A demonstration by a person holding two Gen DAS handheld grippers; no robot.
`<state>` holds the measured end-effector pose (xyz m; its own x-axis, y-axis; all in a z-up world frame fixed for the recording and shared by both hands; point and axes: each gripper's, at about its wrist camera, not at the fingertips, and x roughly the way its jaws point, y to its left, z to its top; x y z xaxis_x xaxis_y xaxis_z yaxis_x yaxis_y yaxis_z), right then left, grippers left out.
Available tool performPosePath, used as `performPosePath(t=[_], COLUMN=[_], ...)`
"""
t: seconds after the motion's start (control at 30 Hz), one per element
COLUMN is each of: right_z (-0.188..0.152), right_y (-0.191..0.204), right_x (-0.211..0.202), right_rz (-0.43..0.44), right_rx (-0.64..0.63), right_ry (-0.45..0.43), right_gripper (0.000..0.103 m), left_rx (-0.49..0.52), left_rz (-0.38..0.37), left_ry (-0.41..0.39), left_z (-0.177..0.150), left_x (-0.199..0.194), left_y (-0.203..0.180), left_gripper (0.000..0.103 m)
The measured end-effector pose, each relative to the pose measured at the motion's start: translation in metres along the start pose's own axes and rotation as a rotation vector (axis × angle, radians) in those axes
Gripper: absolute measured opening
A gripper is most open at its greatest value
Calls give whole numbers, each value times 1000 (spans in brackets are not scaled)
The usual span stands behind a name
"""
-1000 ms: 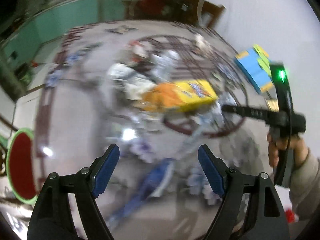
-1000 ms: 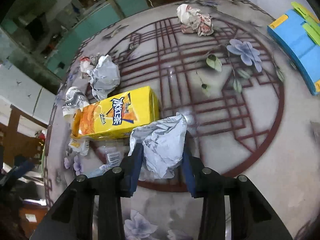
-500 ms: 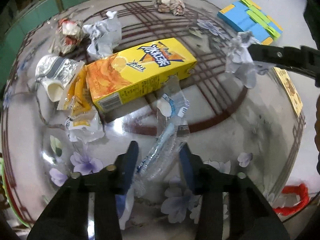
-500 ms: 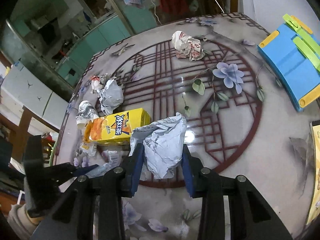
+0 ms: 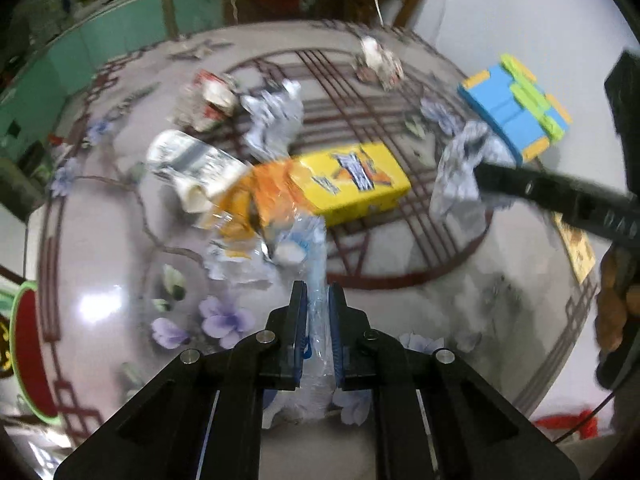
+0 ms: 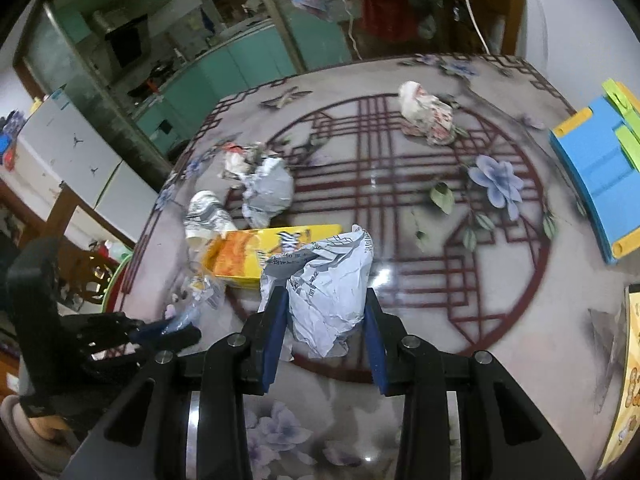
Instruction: Collect trash
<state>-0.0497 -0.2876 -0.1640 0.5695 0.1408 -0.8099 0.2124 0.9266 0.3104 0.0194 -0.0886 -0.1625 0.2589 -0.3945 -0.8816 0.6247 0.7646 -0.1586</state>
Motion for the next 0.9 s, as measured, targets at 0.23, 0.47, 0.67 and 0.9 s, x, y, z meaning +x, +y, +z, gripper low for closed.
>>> performPosePath(t=[0.23, 0.47, 0.67, 0.9], right_z=[6, 15, 19, 21], right_y=[33, 82, 117, 154], right_x=[-1, 0, -4, -5], right_rz=[33, 65, 87, 83], right_rx=[-44, -114, -140, -145], right_ry=[-14, -38, -61, -87], right_gripper=[34, 34, 34, 34], left_rx=[-48, -123, -177, -224], left_rz=[26, 67, 84, 101], left_ry=[-80, -108, -138, -171], left_z=[11, -1, -12, -26], left_x=[-30, -50, -68, -88], left_y=[14, 45, 76, 117], left_gripper=[10, 10, 10, 10])
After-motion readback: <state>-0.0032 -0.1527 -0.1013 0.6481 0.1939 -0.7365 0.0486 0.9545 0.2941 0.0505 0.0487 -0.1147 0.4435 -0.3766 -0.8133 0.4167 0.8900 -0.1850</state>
